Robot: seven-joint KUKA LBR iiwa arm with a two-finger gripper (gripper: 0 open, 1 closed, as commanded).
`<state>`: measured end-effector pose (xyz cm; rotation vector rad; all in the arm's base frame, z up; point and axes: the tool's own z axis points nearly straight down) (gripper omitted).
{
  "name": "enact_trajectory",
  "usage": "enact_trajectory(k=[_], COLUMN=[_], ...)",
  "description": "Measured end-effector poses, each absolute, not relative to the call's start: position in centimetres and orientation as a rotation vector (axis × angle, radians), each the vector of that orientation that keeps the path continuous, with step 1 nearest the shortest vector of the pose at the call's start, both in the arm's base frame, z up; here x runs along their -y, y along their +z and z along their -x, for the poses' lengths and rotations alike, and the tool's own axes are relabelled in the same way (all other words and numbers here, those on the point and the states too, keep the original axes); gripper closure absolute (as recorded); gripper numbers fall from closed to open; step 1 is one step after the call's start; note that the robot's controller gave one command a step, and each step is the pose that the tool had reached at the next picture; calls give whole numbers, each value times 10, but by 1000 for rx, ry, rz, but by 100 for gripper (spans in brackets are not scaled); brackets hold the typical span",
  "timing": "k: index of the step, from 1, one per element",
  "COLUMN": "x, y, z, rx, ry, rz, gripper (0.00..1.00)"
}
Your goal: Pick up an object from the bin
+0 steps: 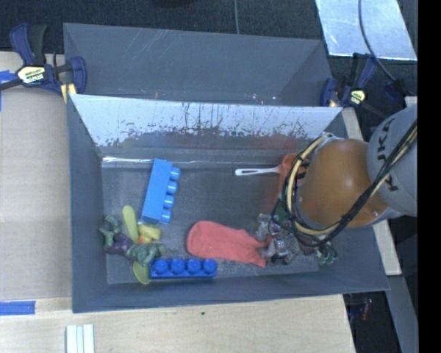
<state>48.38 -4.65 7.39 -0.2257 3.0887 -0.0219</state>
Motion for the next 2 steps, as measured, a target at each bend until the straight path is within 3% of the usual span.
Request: enact_trajectory(k=[1, 2], x=[18, 32], y=[151, 235], z=[-486, -490], rx=[-3085, -3090], ry=[-23, -23], rz=[307, 326], gripper=[100, 100])
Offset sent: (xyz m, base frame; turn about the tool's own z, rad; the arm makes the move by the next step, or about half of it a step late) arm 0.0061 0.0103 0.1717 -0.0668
